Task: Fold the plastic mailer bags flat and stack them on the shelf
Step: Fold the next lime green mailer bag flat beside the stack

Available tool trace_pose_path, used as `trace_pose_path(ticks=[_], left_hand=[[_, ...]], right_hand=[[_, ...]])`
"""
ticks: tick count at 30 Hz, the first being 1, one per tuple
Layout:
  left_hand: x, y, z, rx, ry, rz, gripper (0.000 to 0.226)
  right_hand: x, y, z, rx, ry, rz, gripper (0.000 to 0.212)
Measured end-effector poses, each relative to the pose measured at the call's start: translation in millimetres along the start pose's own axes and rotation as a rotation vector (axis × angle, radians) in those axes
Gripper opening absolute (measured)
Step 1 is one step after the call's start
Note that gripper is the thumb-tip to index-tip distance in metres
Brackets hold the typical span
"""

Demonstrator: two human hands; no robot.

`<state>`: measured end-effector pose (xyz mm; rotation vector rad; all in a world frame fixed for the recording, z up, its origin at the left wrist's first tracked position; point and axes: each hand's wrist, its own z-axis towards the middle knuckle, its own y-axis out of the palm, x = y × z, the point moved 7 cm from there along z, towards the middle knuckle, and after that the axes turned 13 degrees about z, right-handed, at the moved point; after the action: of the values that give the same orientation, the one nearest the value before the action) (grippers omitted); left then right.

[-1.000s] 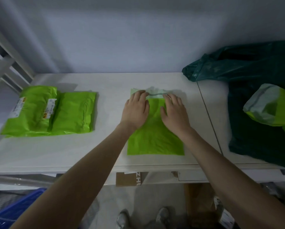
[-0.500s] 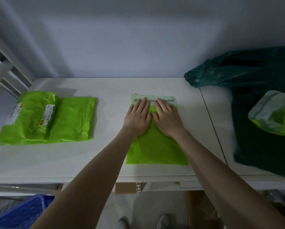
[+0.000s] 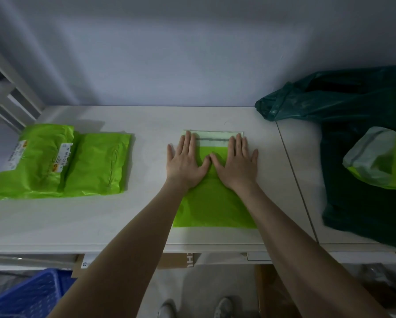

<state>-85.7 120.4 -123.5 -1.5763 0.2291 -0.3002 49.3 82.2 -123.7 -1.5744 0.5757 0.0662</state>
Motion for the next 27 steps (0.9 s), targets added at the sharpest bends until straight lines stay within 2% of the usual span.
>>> trace_pose_path(ticks=[3, 7, 12, 14, 17, 19, 21, 23, 27], left_hand=[[-0.4, -1.1, 0.1, 0.009, 0.035, -0.032, 0.078], [-2.3, -5.3, -1.0, -0.02, 0.141, -0.104, 0.074], [-10.4, -22.7, -14.3, 0.165, 0.206, -0.142, 0.064], [-17.5, -33.8, -23.3, 0.261, 0.181, -0.177, 0.06], [-34.3, -42.4, -30.9, 0.33, 0.035, -0.268, 0.051], [-44.5, -41.2, -32.2, 0.269, -0.082, -0.356, 0.049], [-49.4, -37.4, -32.3, 0.165, -0.164, -0.441, 0.051], [-47.6, -34.4, -35.9, 0.067, -0.191, -0.475, 0.054], [-35.4, -29.4, -45.4, -0.021, -0.186, -0.517, 0.059]], right_hand=[[1.4, 0.6, 0.9, -0.011, -0.018, 0.035, 0.076], [3.0, -4.8, 1.7, -0.031, -0.069, 0.197, 0.061], [7.6, -27.8, -0.7, 0.064, -0.136, 0.561, 0.056], [12.0, -37.9, -10.0, 0.102, -0.169, 0.628, 0.059], [20.2, -52.1, -22.2, 0.168, -0.192, 0.593, 0.06], [27.8, -59.9, -28.7, 0.201, -0.136, 0.548, 0.057], [39.3, -60.7, -35.1, 0.174, -0.002, 0.531, 0.057], [47.7, -55.3, -44.9, 0.097, 0.104, 0.466, 0.063], [45.9, -47.7, -66.5, 0.062, 0.148, 0.392, 0.068]])
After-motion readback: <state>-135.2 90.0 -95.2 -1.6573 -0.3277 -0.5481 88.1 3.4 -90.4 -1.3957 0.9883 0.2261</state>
